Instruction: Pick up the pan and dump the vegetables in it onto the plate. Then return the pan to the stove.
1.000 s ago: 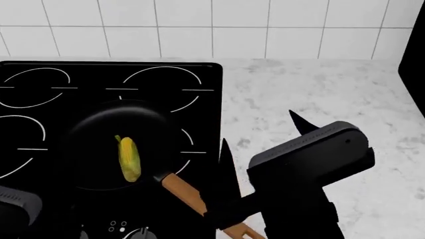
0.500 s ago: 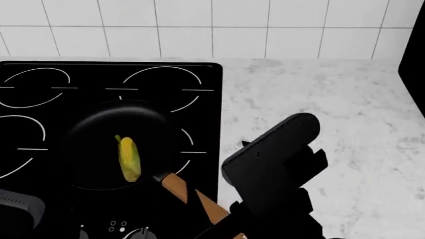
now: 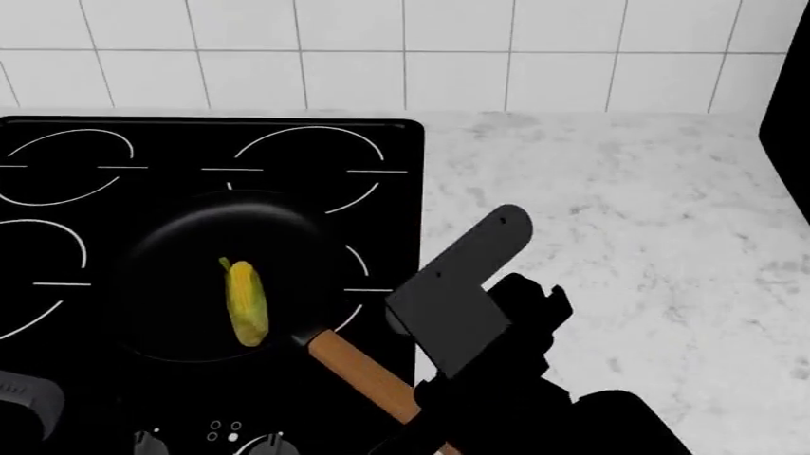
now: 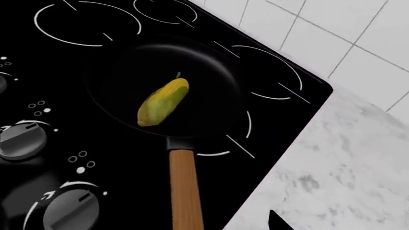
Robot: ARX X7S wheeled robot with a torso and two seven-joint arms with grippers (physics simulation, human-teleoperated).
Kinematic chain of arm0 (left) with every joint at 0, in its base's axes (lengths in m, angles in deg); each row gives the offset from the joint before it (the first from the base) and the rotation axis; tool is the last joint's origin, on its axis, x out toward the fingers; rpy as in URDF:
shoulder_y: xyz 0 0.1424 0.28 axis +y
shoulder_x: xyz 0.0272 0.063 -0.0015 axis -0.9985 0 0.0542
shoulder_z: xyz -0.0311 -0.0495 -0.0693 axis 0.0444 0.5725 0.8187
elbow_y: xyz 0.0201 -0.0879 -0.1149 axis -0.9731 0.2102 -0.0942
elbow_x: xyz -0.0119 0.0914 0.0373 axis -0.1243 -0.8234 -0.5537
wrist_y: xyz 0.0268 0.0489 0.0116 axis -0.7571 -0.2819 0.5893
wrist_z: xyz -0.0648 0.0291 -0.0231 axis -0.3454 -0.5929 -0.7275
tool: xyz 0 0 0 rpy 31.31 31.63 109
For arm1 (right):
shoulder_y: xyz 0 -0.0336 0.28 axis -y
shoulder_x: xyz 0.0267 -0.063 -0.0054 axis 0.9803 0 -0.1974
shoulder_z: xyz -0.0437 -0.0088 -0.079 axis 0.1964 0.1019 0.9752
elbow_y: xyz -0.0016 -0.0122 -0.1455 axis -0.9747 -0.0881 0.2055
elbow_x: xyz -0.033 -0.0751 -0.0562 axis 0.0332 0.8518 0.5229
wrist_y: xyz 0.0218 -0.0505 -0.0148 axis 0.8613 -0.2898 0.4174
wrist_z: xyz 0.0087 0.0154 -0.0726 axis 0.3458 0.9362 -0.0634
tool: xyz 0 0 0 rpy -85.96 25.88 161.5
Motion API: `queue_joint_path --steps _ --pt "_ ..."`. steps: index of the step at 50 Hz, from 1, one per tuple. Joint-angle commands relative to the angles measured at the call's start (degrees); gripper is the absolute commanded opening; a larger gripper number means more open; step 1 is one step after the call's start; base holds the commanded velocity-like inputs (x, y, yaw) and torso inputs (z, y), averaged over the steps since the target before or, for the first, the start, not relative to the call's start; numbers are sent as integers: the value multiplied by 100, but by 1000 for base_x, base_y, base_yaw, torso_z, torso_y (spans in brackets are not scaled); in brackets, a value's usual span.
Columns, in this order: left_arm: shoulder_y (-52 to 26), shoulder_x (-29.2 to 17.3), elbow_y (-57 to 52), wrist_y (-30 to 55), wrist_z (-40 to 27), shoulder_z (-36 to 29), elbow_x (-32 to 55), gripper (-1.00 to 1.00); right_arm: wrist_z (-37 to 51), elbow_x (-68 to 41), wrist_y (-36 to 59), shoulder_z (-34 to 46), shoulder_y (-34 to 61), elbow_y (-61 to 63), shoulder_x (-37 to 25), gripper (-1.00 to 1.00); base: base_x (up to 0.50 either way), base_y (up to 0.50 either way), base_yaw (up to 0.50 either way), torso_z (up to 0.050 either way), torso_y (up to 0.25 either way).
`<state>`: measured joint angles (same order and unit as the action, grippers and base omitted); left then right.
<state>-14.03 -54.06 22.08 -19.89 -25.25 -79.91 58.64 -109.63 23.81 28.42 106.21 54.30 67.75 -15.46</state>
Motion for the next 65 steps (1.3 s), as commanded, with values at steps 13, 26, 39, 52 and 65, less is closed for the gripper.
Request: queue_joint_path --steps 13,26,39,52,65 --pt "-27 125 300 -13 124 319 178 100 -495 229 -645 856 710 -1875 117 100 0 0 0 0 0" --pt "-34 104 197 62 102 286 214 100 -587 218 -821 1047 858 -2175 260 100 0 0 0 0 0" --pt "-11 107 136 52 98 330 289 100 -699 241 -1212 1207 895 -2932 449 100 0 0 0 0 0" --pt "-98 83 32 176 63 325 331 100 -797 219 -1378 1391 793 -3337 542 100 0 0 0 0 0" --pt "-87 68 40 160 23 266 328 100 -853 186 -1554 1386 718 -3764 563 100 2 1 2 0 0"
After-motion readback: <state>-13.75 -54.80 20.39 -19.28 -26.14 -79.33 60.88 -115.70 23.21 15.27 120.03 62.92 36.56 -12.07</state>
